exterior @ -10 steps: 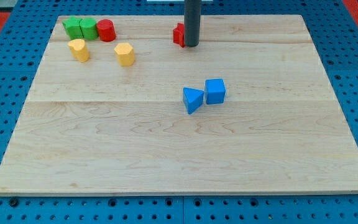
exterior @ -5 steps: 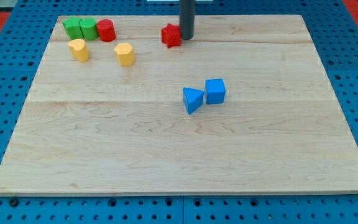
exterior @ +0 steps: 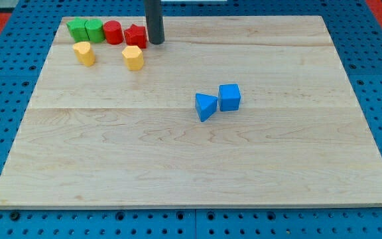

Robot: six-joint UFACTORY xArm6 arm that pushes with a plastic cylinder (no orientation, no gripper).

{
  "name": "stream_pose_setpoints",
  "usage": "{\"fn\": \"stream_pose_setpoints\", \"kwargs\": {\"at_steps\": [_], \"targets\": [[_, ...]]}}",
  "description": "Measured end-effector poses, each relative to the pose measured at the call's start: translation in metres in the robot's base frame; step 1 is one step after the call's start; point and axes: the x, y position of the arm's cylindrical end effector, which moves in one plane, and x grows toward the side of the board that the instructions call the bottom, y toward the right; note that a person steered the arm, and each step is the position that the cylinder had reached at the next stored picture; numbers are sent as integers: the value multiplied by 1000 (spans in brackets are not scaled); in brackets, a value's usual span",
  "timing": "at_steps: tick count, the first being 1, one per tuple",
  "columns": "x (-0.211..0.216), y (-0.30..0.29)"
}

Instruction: Push the red star into the red circle

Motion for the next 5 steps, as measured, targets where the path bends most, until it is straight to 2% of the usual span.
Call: {"fn": "stream_pose_setpoints", "kwargs": {"at_steps": [1, 2, 4, 5], "targets": [[12, -25], [-4, -35], [-13, -32], [-21, -6]]}}
